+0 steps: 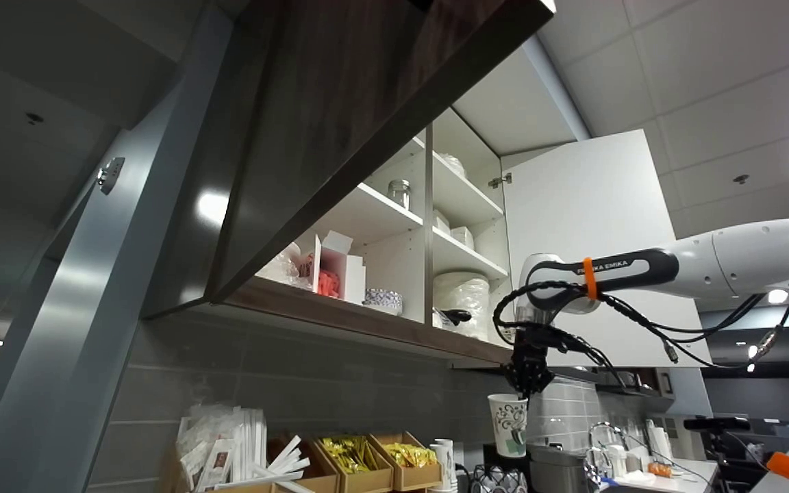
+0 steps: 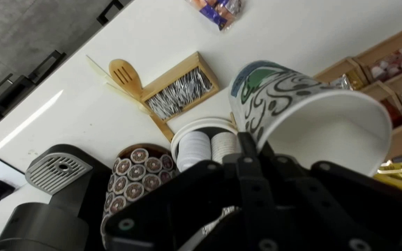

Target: Put the paper cup inside the bottom right shelf of the cabinet

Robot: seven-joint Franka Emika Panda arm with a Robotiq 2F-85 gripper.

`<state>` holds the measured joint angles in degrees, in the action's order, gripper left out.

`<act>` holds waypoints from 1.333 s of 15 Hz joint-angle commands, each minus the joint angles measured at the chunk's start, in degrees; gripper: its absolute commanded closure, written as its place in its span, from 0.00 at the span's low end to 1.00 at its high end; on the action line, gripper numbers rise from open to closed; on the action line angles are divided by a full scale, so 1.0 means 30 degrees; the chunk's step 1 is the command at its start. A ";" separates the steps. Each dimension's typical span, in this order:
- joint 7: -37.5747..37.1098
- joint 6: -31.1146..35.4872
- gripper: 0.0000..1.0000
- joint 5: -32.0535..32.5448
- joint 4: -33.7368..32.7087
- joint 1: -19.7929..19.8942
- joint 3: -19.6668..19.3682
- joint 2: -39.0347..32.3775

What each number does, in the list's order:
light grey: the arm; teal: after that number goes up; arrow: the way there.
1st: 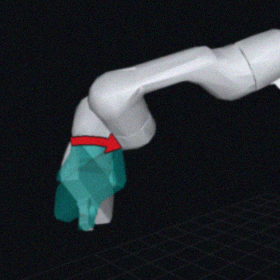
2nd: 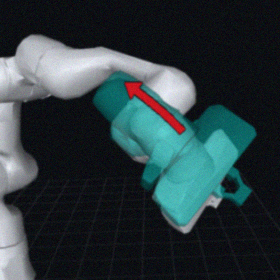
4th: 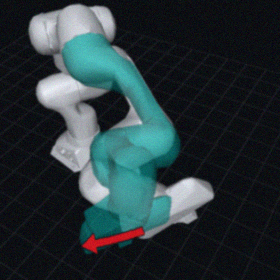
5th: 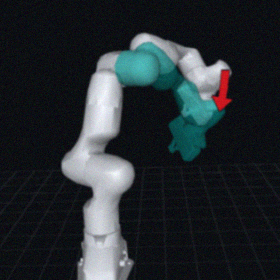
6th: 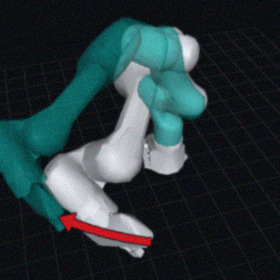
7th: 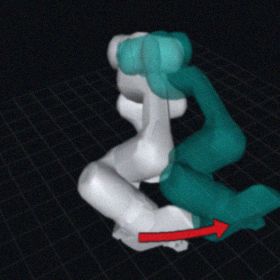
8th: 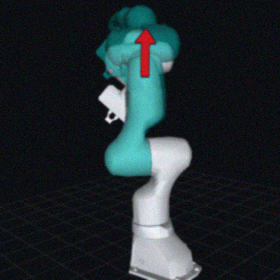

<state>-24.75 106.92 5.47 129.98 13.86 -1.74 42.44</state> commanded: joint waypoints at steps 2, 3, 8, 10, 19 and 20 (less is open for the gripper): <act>-0.0316 -0.0360 0.99 -0.0719 -0.3875 0.0676 -0.0954 -0.0911; -0.0301 -0.0451 0.99 -0.0853 -0.4851 0.0734 -0.1188 -0.1279; -0.0918 -0.0005 0.99 -0.1797 -0.8366 0.0850 -0.1855 -0.2829; -0.1034 -0.0259 0.99 -0.2421 -1.0131 0.0679 -0.2131 -0.3805; -0.2096 -0.0194 0.99 -0.2881 -1.2804 0.0804 -0.2326 -0.5560; -0.2176 -0.0373 0.99 -0.3060 -1.3613 0.0755 -0.2475 -0.5954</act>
<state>-30.08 106.95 -1.67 94.66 16.23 -8.08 27.29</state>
